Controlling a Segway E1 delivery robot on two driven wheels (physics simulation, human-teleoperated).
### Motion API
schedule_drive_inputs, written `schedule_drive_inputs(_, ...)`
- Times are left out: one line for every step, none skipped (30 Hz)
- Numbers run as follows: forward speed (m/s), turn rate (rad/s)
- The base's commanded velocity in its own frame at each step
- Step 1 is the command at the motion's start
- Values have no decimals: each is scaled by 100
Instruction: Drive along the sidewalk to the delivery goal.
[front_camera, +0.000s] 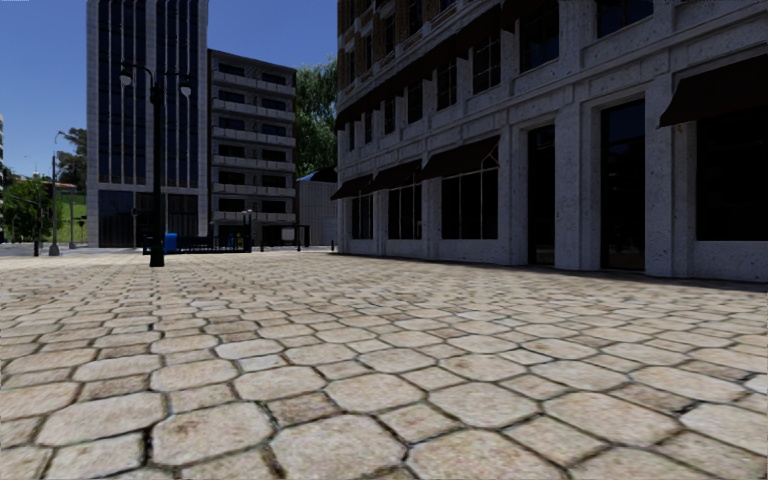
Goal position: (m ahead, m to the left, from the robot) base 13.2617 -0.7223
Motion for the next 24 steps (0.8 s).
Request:
schedule_drive_inputs(200, -22)
schedule_drive_inputs(200, -26)
schedule_drive_inputs(200, -26)
schedule_drive_inputs(200, -26)
schedule_drive_inputs(200, -26)
schedule_drive_inputs(200, -27)
schedule_drive_inputs(200, -27)
schedule_drive_inputs(200, -27)
schedule_drive_inputs(200, -27)
schedule_drive_inputs(200, -27)
schedule_drive_inputs(200, -27)
schedule_drive_inputs(200, -27)
schedule_drive_inputs(200, -27)
schedule_drive_inputs(200, -27)
schedule_drive_inputs(200, -27)
schedule_drive_inputs(200, -27)
schedule_drive_inputs(200, -27)
schedule_drive_inputs(200, -27)
schedule_drive_inputs(200, -27)
schedule_drive_inputs(200, -27)
schedule_drive_inputs(200, -27)
schedule_drive_inputs(200, -27)
schedule_drive_inputs(200, -27)
schedule_drive_inputs(200, -27)
